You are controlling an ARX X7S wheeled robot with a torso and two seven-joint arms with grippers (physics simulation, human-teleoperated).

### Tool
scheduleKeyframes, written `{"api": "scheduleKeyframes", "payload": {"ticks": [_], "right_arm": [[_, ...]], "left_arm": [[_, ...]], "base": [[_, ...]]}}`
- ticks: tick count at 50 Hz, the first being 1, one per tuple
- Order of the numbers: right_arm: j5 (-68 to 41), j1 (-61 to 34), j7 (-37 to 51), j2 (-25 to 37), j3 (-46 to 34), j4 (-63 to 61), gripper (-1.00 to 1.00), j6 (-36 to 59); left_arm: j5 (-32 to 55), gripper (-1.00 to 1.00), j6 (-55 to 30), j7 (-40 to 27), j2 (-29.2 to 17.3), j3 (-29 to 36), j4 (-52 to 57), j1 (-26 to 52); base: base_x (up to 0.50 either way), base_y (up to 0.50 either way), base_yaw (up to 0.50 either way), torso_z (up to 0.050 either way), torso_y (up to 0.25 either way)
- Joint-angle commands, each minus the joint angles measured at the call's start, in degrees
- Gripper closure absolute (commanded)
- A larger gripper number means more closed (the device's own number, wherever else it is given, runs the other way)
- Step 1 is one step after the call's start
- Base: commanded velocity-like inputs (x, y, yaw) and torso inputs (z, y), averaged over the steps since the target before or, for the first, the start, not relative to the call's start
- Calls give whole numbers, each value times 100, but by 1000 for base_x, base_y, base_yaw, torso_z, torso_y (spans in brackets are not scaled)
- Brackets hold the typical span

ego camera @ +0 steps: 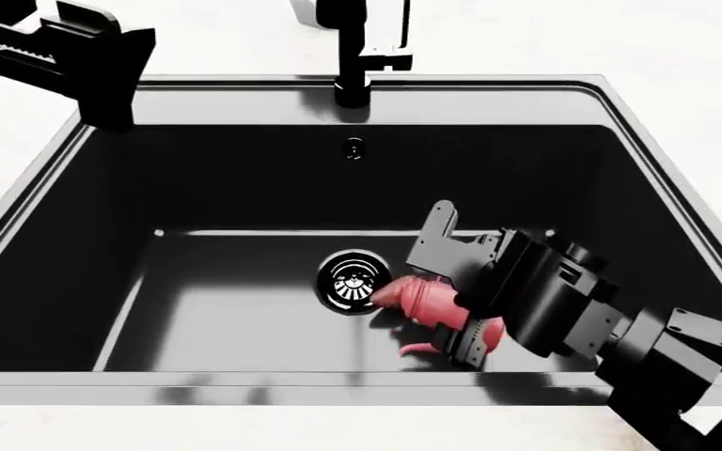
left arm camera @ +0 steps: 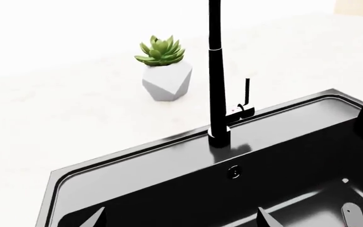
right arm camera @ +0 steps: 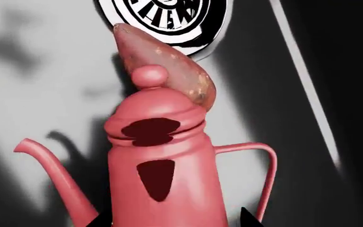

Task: Pick the jug and teapot and place them in the sink. Then turn on the water.

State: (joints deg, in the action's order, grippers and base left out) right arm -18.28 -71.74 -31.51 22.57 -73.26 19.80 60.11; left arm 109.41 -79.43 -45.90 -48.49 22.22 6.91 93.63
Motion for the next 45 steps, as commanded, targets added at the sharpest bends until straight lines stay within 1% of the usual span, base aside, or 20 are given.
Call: {"api": "scheduleKeyframes", "payload": {"ticks": [1,8,12,15,24,33,38,41,45], "right_arm": [[34,-84,-17,-7,75,-12,-100,4],[-76,-228,-40,-96,279,46,-100,66],[-365,-463,-53,-79,761,-131,-100,302],[-630,-563,-22,103,1119,-596,-100,631],[-1615,-603,814,477,3350,-1762,-100,1886],[-2061,-376,1862,312,5444,-2238,-100,2758],[-2065,-504,2486,219,6380,-2223,-100,2910],[-1922,-683,2796,220,6851,-2022,-100,2753],[-1716,-749,3126,217,7248,-1873,-100,2470]], "left_arm": [[-49,-100,33,102,-25,20,30,29],[-99,-100,59,192,-34,21,57,24],[-116,-100,96,231,-39,10,72,8],[-145,-100,147,262,-43,-18,98,-20],[-234,-100,405,387,-44,-188,196,-184],[-232,-100,724,432,-35,-383,266,-385],[-251,-100,922,379,-30,-492,322,-503],[-282,-100,1045,368,-23,-567,364,-580],[-325,-100,1182,398,-10,-660,411,-669]], "base": [[0,0,0,0,0],[0,0,0,0,0],[0,0,0,0,0],[0,0,0,0,0],[0,0,0,0,0],[0,0,0,0,0],[0,0,0,0,0],[0,0,0,0,0],[0,0,0,0,0]]}}
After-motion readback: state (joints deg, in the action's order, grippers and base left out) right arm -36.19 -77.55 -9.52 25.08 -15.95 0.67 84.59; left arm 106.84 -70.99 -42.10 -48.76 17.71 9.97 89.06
